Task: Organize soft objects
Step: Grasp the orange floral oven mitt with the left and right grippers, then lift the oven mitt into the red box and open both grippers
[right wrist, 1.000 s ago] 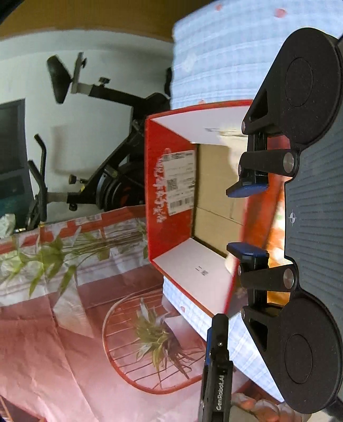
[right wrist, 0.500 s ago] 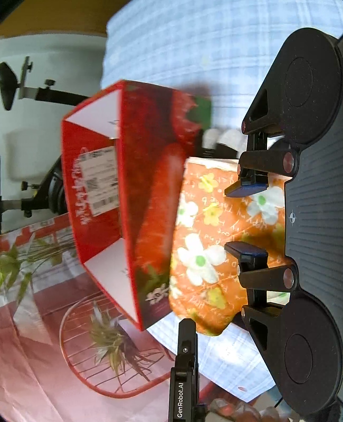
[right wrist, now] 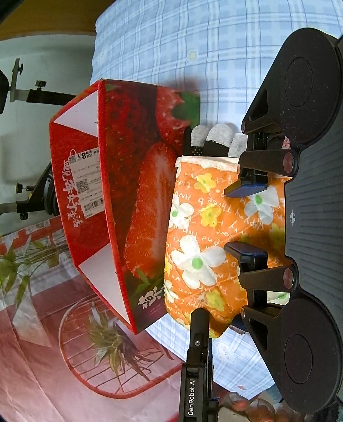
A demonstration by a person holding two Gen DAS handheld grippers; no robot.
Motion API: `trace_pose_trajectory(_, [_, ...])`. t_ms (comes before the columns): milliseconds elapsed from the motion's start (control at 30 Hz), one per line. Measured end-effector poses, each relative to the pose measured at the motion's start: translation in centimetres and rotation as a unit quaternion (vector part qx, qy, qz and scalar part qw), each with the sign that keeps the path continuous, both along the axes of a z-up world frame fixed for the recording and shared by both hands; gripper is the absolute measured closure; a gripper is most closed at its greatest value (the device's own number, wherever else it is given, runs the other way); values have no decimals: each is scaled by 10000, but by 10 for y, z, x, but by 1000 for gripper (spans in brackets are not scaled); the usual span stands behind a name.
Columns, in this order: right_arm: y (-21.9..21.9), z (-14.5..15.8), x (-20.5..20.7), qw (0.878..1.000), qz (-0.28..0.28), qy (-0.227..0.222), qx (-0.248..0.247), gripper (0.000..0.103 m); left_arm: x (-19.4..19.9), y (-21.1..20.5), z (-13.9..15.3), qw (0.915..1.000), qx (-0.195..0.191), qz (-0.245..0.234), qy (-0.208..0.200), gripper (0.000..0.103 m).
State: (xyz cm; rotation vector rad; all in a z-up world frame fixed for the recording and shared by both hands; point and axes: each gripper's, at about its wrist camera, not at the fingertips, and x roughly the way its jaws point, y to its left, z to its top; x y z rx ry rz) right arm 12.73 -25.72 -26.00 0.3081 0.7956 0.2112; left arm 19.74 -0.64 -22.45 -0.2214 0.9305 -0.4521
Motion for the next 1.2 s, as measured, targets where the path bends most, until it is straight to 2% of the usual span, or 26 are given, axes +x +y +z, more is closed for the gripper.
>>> trace_pose_trajectory(100, [1,0,1,10000,8,9,-15,68,-1,-2,-2,10000,57,11,-24,60])
trace_pose_trajectory(267, [1,-2,1,10000,7,14,-20,68,-2,-2,-1,9999,102,59,-86,71])
trace_pose_trajectory(333, [1,-2,1,10000,1,15,-19,67,-3,-2,2,9998,121,59,-151,80])
trace_pose_trajectory(467, [0,-1,-1,10000,-60,-8,0,66,-10,-1,14,9991,87,23,-425,88])
trace_pose_trajectory(567, [-2,1,-3,9999,-146,-67,13,59,-17,-3,27,9971,183,-40,-741,88])
trace_pose_trajectory(633, [-5,3,-5,9996,-229,-106,84,51,-19,-2,30,9958,327,61,-853,88])
trace_pose_trajectory(767, [-10,3,-5,9991,-320,-69,256,50,-13,9,19,9969,419,370,-548,88])
trace_pose_trajectory(933, [-7,-1,-4,9992,-217,-24,326,50,-9,15,-6,9974,523,477,-130,88])
trace_pose_trajectory(1200, [2,10,-8,9996,-121,-246,97,65,-10,10,-8,9969,612,444,-215,88])
